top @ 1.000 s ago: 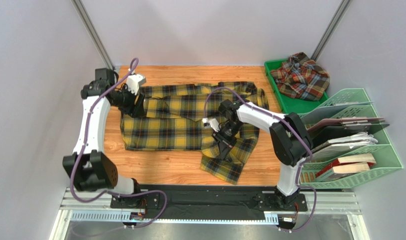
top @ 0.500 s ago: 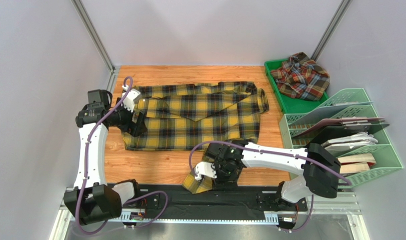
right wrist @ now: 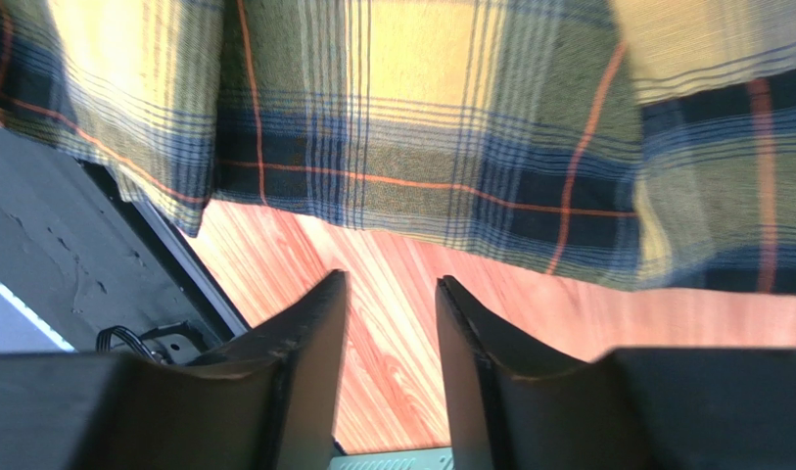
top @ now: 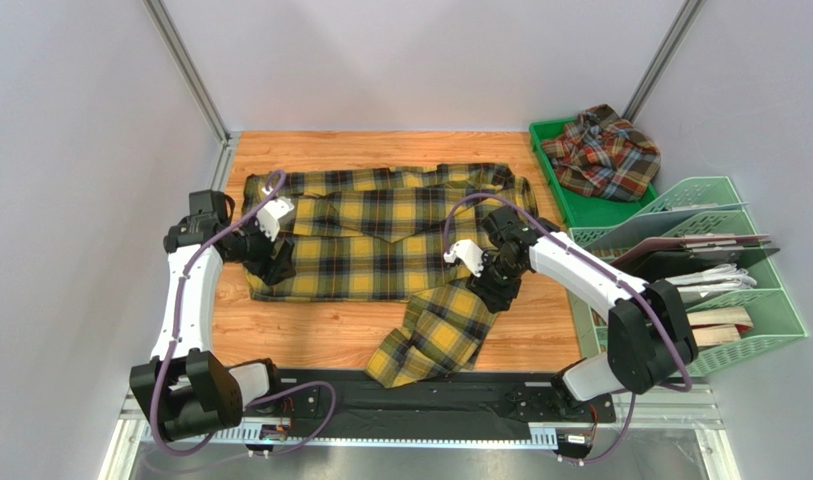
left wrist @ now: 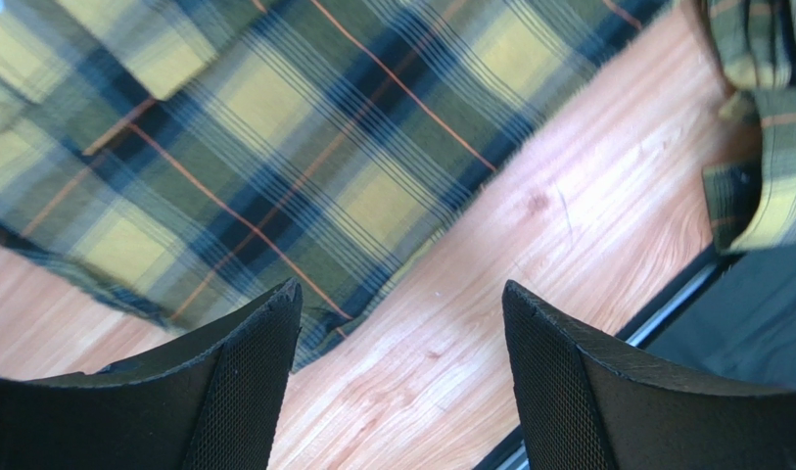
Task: Fold and stack the long sleeve shirts
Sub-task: Fold the shirt
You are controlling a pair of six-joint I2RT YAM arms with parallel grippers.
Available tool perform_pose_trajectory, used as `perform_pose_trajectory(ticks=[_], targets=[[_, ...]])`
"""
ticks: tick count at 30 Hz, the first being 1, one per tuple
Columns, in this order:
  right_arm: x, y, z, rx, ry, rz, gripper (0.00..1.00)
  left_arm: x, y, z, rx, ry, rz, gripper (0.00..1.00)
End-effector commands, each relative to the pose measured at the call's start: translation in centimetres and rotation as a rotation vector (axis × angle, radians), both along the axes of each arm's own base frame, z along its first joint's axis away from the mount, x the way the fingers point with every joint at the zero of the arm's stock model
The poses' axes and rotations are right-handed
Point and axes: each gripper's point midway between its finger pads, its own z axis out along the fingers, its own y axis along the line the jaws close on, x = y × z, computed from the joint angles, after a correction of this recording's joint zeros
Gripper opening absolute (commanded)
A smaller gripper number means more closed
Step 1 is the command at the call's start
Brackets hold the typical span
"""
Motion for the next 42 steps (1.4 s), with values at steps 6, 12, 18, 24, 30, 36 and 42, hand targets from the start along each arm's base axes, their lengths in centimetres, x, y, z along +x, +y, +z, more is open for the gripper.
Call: perform_pose_trajectory(ticks=[6,12,18,24,30,36,42], targets=[[0.6,0.8,-3.3,-0.037,0.084,-0.029,0.4,-2.6,0.6,-4.4,0.091,0.062,-0.22,0.75],[0.1,1.3,-4.5,-0.077,0.057,0.008,0.46,-3.1,1.4,-6.1,0.159,0.065,-0.299,0.75],[-0.7,1.3,-6.7,-0.147,0.049,0.027,0.49,-4.3,2.6,-8.6,0.256,0.063,-0.399,0.74],[-0.1,0.5,-8.1,-0.22,0.048,-0.011,0.18,-2.4,4.2,-11.0,0.358,0.018,-0.475,0.68],[-0.3,0.6,-7.2,-0.215,0.051,-0.022,0.0,-1.5,5.5,-12.9,0.453,-0.018,-0.544,0.66],[-0.2,1.3,-5.4,-0.169,0.037,-0.04,0.0,-2.0,7.5,-15.1,0.569,0.011,-0.601,0.65],[-0.3,1.4,-3.4,-0.124,-0.008,-0.055,0.0,-2.8,7.4,-14.7,0.547,0.06,-0.609,0.32]])
